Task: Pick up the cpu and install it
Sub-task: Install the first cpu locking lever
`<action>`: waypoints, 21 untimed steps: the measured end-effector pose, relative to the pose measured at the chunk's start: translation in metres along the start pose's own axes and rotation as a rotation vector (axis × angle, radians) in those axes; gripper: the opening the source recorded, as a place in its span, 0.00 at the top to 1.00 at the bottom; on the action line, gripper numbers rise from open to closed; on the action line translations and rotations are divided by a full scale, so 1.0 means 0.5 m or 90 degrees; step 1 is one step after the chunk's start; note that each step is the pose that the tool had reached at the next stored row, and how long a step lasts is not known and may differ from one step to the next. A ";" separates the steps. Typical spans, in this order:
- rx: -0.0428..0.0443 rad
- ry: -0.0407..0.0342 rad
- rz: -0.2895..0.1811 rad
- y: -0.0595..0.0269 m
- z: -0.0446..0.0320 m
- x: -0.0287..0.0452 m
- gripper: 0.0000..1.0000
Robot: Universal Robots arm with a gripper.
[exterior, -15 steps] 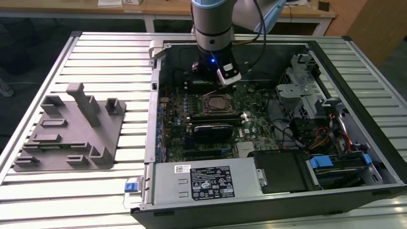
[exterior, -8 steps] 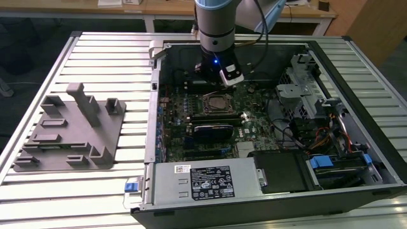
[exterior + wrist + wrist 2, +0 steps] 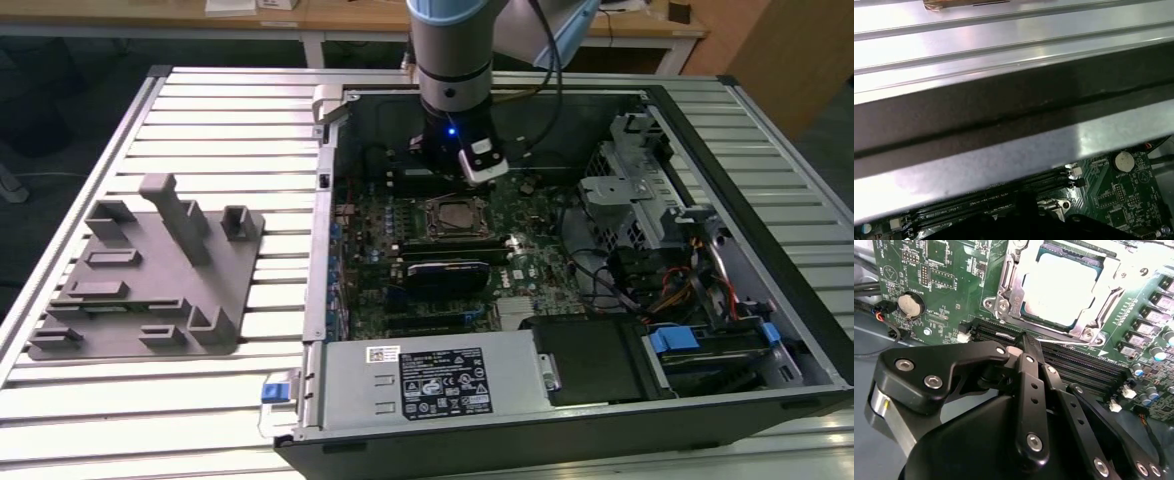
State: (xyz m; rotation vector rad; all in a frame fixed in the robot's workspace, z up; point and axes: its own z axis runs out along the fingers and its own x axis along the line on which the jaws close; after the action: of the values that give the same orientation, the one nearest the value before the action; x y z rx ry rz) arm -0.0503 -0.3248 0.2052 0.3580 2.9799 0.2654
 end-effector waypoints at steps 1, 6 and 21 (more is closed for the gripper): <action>0.0001 -0.0002 0.001 0.001 0.002 0.001 0.89; 0.0003 -0.0007 0.003 0.005 0.005 0.005 0.89; 0.0018 -0.0098 0.004 0.003 0.015 0.006 0.89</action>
State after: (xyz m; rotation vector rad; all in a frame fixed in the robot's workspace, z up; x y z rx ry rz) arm -0.0517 -0.3213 0.1979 0.3678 2.9648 0.2580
